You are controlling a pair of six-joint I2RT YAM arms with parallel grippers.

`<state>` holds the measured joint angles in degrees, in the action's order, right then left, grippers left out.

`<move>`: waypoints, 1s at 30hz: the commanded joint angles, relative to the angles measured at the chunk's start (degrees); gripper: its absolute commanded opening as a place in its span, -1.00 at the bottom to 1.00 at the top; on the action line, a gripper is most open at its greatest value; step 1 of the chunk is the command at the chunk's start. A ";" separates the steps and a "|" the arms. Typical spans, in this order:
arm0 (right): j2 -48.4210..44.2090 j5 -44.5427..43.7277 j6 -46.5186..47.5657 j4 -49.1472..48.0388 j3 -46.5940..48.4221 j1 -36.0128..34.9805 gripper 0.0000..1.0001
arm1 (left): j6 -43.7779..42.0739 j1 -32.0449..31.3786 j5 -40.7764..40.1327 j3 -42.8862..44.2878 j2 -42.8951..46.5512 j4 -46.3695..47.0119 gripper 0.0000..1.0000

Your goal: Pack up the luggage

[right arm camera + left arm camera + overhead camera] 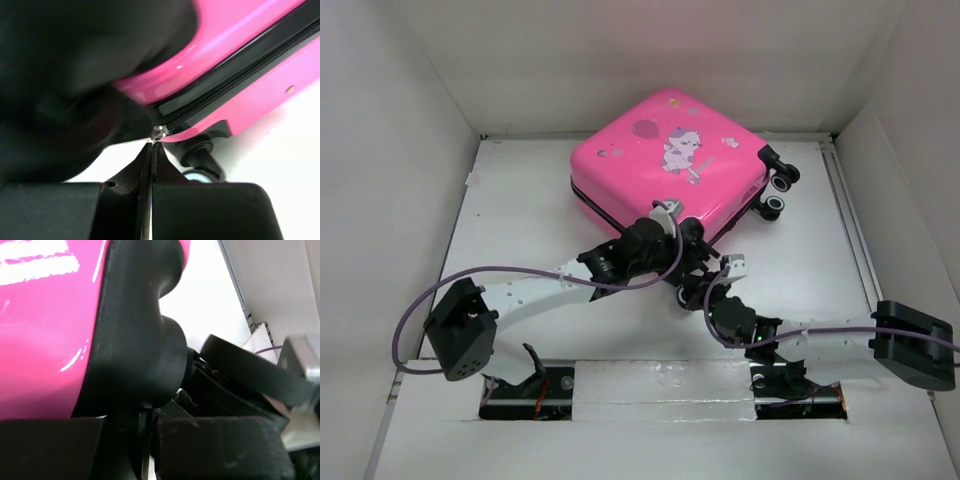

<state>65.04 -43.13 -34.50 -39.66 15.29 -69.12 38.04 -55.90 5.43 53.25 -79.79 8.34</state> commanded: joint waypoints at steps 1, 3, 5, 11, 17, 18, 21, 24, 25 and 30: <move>2.80 7.64 5.05 -11.65 4.66 -9.80 -1.00 | 1.07 0.17 5.72 7.47 -3.88 18.64 -1.00; 4.48 8.41 9.70 -14.57 5.27 -10.42 -1.00 | 2.38 1.57 8.96 8.79 -4.67 18.64 -1.00; 8.15 9.21 12.34 -14.57 7.90 -10.42 -1.00 | 3.61 1.58 9.77 8.27 -4.67 19.17 -1.00; 20.72 11.58 14.02 -22.28 15.03 -10.42 -1.00 | 5.90 1.06 10.39 6.87 -3.98 20.66 -0.96; 27.51 9.47 14.02 -24.76 17.84 -10.42 -1.00 | 5.90 1.06 5.66 2.91 3.66 19.53 0.09; 27.51 9.47 14.02 -23.63 17.85 -10.42 -0.79 | 4.77 1.06 4.42 2.91 4.89 17.61 0.32; 24.45 8.95 9.73 -18.36 16.54 -10.42 -0.12 | 0.91 1.58 -2.43 1.86 9.73 11.73 0.71; 19.88 10.34 7.44 -10.99 16.00 -10.42 0.03 | -1.82 2.11 -11.56 -1.03 15.35 7.93 0.83; 18.56 10.35 7.43 -8.27 16.00 -10.42 0.07 | -3.31 2.11 -14.19 -1.92 16.84 5.22 0.83; 9.77 15.10 5.23 12.91 18.37 -10.42 0.12 | -4.03 2.11 -28.90 -8.78 28.62 -1.03 0.43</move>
<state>77.89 -34.46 -26.39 -43.18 31.46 -79.50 35.94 -53.32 -13.04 47.31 -56.53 8.08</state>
